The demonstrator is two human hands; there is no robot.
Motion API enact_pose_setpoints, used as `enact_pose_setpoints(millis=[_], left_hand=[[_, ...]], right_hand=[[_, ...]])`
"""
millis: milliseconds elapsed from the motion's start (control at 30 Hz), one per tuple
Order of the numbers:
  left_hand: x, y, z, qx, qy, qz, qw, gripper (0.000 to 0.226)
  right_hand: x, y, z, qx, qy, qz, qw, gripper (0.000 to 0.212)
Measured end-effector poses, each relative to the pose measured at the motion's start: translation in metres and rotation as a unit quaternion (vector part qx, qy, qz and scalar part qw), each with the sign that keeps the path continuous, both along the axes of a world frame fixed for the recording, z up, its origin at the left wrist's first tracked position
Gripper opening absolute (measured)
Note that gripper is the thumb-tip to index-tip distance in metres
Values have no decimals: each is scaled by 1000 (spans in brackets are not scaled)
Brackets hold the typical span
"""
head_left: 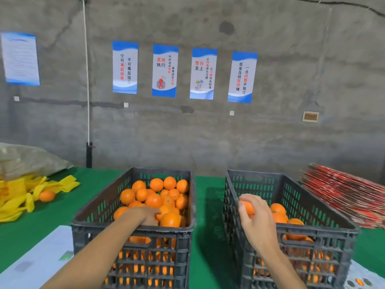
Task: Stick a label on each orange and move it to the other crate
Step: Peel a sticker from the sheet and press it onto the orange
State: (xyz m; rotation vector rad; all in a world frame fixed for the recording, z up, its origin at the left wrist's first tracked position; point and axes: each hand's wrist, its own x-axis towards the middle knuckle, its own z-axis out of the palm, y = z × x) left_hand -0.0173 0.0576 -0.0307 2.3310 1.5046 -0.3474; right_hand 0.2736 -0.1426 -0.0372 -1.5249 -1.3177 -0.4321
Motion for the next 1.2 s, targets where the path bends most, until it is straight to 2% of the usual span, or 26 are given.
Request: enact_pose_setpoints(millis=[100,233,333,433,533,600,733,833,933,1033,1100,1200], left_hand=[[18,-7,10,18,14,-23,999,102],[46,-15,12,22,13,-90,996,72],[54,-12,9,55,-51,-75,994,65],[49,-15,6,109,-144,-50,982,75],[51,-32,10,174,-285,-42,942,77],[53,-48,13,218,-340,-40,914,78],[52,-93,15,327,-429,-19,842,74],[54,-135,8,335,-490,-67,802,72],[54,-167,-12,329,-479,-153,799,70],[52,-184,-36,357,-430,-205,803,69],[52,-194,-55,359,-419,-223,804,69],[55,-209,-93,279,-444,-190,830,70]], right_hand=[[-15,5,-10,12,-5,40,999,15],[-27,6,-27,-5,8,61,998,15],[-31,1,-36,-8,-2,60,998,16],[-34,-4,-43,-13,-50,54,997,18],[-39,-11,-48,8,-109,65,992,16],[-42,-18,-53,19,-141,74,987,15],[-48,-35,-63,29,-119,77,990,14],[-51,-51,-74,14,-101,76,992,16],[-54,-69,-87,-6,-84,67,994,17],[-60,-84,-99,-16,-58,54,997,18],[-65,-94,-108,-34,-51,54,997,16],[-70,-111,-124,-86,-38,48,994,17]])
